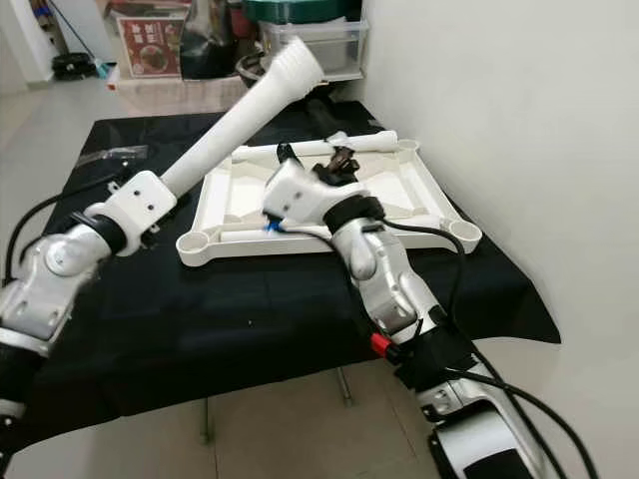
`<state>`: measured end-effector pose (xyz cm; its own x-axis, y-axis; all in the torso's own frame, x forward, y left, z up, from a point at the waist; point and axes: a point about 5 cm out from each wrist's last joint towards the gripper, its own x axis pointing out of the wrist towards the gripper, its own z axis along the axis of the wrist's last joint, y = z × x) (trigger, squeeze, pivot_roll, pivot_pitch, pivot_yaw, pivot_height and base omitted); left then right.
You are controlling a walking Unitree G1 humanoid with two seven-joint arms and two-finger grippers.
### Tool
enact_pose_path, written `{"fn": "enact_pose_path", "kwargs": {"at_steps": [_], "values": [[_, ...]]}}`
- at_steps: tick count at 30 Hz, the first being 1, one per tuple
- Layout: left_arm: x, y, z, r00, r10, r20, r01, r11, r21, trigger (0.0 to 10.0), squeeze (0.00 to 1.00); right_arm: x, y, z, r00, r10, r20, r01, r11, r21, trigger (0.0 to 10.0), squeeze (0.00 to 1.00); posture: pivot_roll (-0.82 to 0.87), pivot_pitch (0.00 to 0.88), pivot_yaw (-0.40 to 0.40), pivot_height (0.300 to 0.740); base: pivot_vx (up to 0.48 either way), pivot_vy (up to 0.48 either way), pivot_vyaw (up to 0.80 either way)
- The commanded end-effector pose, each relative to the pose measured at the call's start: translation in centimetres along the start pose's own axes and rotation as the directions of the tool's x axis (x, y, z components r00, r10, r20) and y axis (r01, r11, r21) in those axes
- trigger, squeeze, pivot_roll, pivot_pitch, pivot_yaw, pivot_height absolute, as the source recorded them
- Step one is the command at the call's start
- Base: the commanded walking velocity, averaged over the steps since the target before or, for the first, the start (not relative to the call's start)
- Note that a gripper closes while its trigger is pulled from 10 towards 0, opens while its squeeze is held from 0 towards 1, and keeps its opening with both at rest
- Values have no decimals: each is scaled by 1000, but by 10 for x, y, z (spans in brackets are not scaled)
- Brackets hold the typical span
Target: Building children table
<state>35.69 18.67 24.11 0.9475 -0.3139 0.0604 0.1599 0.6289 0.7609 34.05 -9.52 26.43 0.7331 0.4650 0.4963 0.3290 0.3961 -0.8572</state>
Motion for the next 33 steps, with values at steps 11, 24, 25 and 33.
{"fn": "enact_pose_path", "kwargs": {"at_steps": [11,24,25,33], "values": [[9,-14,4,997,-65,-31,64,997,-30,10000,0,2,24,-1,997,70,34,-62,978,-201,10000,0,29,0,17,740,0,0,0],[13,-49,21,978,-208,6,208,978,10,10000,0,17,42,2,998,63,26,-52,952,-300,10000,0,26,0,15,740,0,0,0],[13,-49,21,978,-208,6,208,978,10,10000,0,17,42,2,998,63,26,-52,952,-300,10000,0,26,0,15,740,0,0,0],[8,-59,20,966,-257,-4,257,966,20,10000,0,18,57,-4,992,127,-25,-129,939,-319,10000,0,30,0,17,740,0,0,0]]}}
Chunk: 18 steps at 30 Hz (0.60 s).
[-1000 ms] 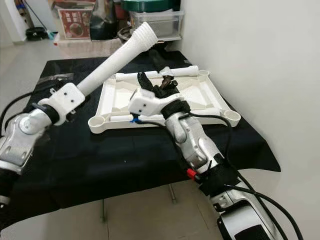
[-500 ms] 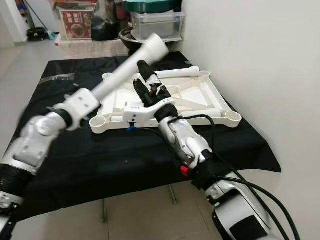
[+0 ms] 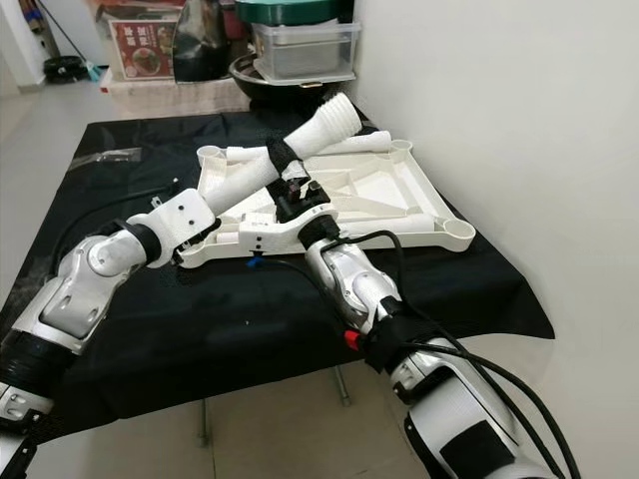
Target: Building children table
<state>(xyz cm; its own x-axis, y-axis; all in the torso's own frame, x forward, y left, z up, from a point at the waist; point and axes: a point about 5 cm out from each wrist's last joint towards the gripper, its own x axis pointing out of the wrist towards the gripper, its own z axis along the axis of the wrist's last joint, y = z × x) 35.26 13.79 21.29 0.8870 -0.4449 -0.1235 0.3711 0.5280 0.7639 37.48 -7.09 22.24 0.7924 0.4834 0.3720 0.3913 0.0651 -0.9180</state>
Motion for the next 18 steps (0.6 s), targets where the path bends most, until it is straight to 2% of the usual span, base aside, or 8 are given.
{"fn": "enact_pose_path", "kwargs": {"at_steps": [1,9,14,15,18], "values": [[0,-9,3,999,-36,8,36,999,7,10000,0,3,0,2,1000,-6,9,6,1000,-19,10000,0,30,0,17,740,0,0,0],[2,-22,10,996,-89,31,89,996,1,10000,0,6,7,-5,999,29,-18,-30,998,-56,10000,0,30,0,16,740,0,0,0],[1,-23,10,995,-97,32,97,995,2,10000,0,7,7,-8,999,38,-29,-40,998,-55,10000,0,29,0,17,740,0,0,0],[1,-23,10,994,-100,32,100,995,2,10000,0,6,9,-9,998,46,-32,-47,997,-53,0,0,31,0,17,740,0,0,0],[1,-22,10,995,-98,30,98,995,1,10000,0,5,11,-12,998,55,-34,-57,997,-49,0,0,29,0,13,740,0,0,0]]}}
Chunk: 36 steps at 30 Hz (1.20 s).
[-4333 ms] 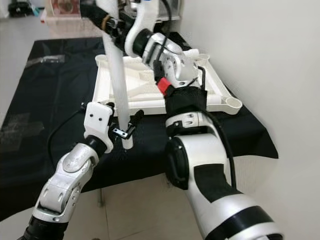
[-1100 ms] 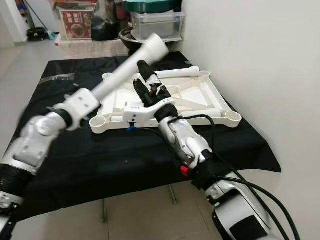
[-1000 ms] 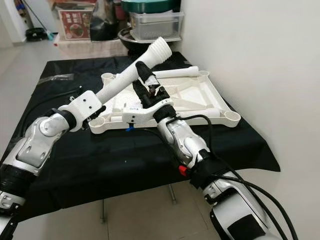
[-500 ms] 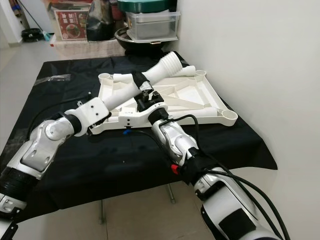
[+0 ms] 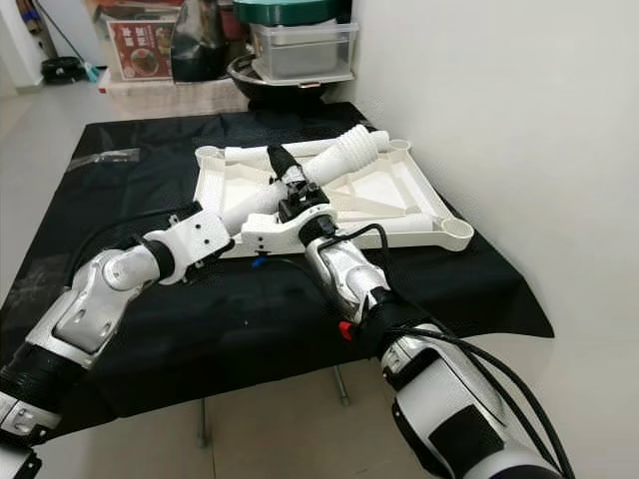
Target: Building children table
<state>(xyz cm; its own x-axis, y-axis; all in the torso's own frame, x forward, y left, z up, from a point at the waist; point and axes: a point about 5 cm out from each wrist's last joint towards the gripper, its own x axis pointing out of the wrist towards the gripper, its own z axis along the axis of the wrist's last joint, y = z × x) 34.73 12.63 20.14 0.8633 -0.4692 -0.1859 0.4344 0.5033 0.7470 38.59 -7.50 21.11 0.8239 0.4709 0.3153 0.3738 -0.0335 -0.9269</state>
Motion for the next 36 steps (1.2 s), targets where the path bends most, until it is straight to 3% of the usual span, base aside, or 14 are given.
{"fn": "enact_pose_path", "kwargs": {"at_steps": [1,9,11,17,18,20,28,29,30,31,36], "values": [[-1,-6,7,999,-29,45,29,1000,12,10000,0,2,-3,-5,1000,-7,-16,8,1000,28,0,0,29,0,13,740,0,0,0],[-2,-4,6,999,-18,36,18,1000,4,10000,0,3,0,-6,1000,7,-15,-6,999,36,0,0,27,2,13,740,0,0,0],[-1,-4,6,1000,-2,28,4,999,-46,10000,0,3,3,-5,1000,20,-16,-19,999,39,0,0,29,3,11,740,0,0,0],[-1,0,6,999,43,18,-41,995,-92,10000,0,2,6,-6,999,37,-24,-36,998,44,0,0,30,5,12,740,0,0,0],[-1,0,6,999,44,19,-41,993,-109,10000,1000,2,7,-6,999,38,-25,-37,998,45,0,0,29,5,11,740,0,0,0],[0,6,8,996,87,31,-83,989,-122,10000,1000,3,6,-7,999,37,-30,-35,998,49,0,0,30,3,12,740,0,0,0],[1,7,8,997,79,24,-76,992,-98,10000,1000,3,7,-8,999,42,-32,-40,997,62,0,0,29,2,13,740,0,0,0],[1,8,9,996,81,29,-78,993,-88,10000,749,3,8,-8,999,42,-32,-40,997,67,0,0,30,2,13,740,0,0,0],[1,8,9,996,81,29,-78,993,-88,10000,749,3,8,-8,999,42,-32,-40,997,67,0,0,30,2,13,740,0,0,0],[1,8,11,995,89,35,-85,992,-90,10000,0,3,8,-8,999,42,-29,-40,997,70,0,0,30,2,13,740,0,0,0],[-1,21,21,982,172,73,-163,980,-112,10000,0,1,14,-5,997,73,-15,-72,995,76,0,0,32,1,14,740,0,0,0]]}}
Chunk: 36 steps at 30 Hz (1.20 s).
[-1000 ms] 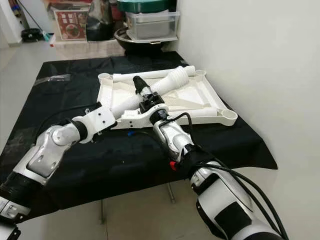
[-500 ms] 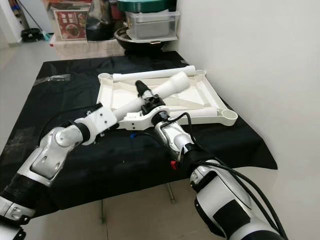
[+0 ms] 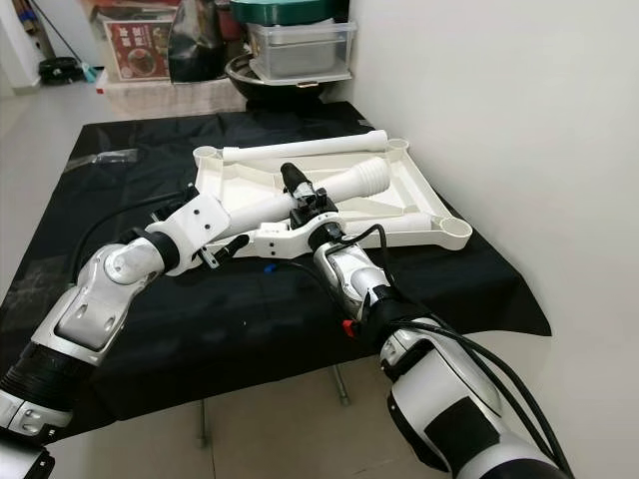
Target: Building children table
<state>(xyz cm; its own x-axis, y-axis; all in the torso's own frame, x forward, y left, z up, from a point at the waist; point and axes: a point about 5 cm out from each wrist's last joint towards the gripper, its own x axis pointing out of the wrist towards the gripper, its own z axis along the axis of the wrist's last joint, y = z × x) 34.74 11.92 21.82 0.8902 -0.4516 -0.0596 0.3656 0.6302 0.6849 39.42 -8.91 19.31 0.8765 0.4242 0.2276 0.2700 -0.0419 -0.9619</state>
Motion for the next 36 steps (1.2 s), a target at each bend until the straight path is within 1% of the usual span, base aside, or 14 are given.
{"fn": "enact_pose_path", "kwargs": {"at_steps": [1,3,6,8,15,20,25,26,27,30,31,32,33,36], "values": [[1,11,7,998,56,19,-56,998,5,10000,0,5,-6,8,999,-28,32,27,999,33,0,0,32,1,14,740,0,0,0],[1,13,12,999,47,27,-47,999,19,10000,0,4,-2,6,1000,-4,19,4,999,37,0,0,33,1,11,740,0,0,0],[-3,4,12,999,-41,15,39,993,112,10000,0,3,1,-3,999,35,-34,-33,998,62,0,0,35,4,12,740,0,0,0],[-3,1,11,998,-65,4,64,990,125,10000,0,4,1,-6,998,44,-50,-41,997,70,0,0,35,4,11,740,0,0,0],[-10,-8,-5,988,-131,-81,145,970,197,10000,0,9,-13,-30,989,40,-144,-33,998,52,0,0,36,1,8,740,0,0,0],[-13,-7,-9,986,-130,-106,152,960,233,10000,0,9,-17,-39,984,41,-175,-31,998,57,0,0,38,1,7,740,0,0,0],[-15,8,-4,996,-45,-79,65,960,273,10000,0,5,-17,-51,971,49,-232,-25,994,107,0,0,39,0,3,740,0,0,0],[-15,15,1,999,-2,-53,18,954,300,10000,0,3,-16,-55,965,59,-255,-24,990,138,0,0,37,0,0,740,0,0,0],[-17,21,8,999,48,-16,-41,950,309,10000,0,0,-12,-60,951,91,-296,-22,973,228,0,0,40,0,-2,740,0,0,0],[-18,27,14,996,86,14,-86,944,317,10000,0,-2,-11,-63,943,104,-315,-15,962,274,0,0,37,0,-3,740,0,0,0],[-22,34,24,987,147,67,-160,936,312,10000,0,-5,-4,-65,919,174,-355,5,892,451,0,0,41,0,-9,740,0,0,0],[-24,37,28,980,176,92,-196,934,299,10000,0,-5,-2,-63,917,193,-349,12,861,509,0,0,41,0,-9,740,0,0,0],[-24,37,28,980,176,92,-196,934,299,10000,0,-5,-2,-63,917,193,-349,12,861,509,0,0,41,0,-9,740,0,0,0],[-27,42,35,965,228,130,-258,920,296,10000,0,-4,0,-58,920,206,-334,28,815,579,0,0,43,0,-12,740,0,0,0]]}}
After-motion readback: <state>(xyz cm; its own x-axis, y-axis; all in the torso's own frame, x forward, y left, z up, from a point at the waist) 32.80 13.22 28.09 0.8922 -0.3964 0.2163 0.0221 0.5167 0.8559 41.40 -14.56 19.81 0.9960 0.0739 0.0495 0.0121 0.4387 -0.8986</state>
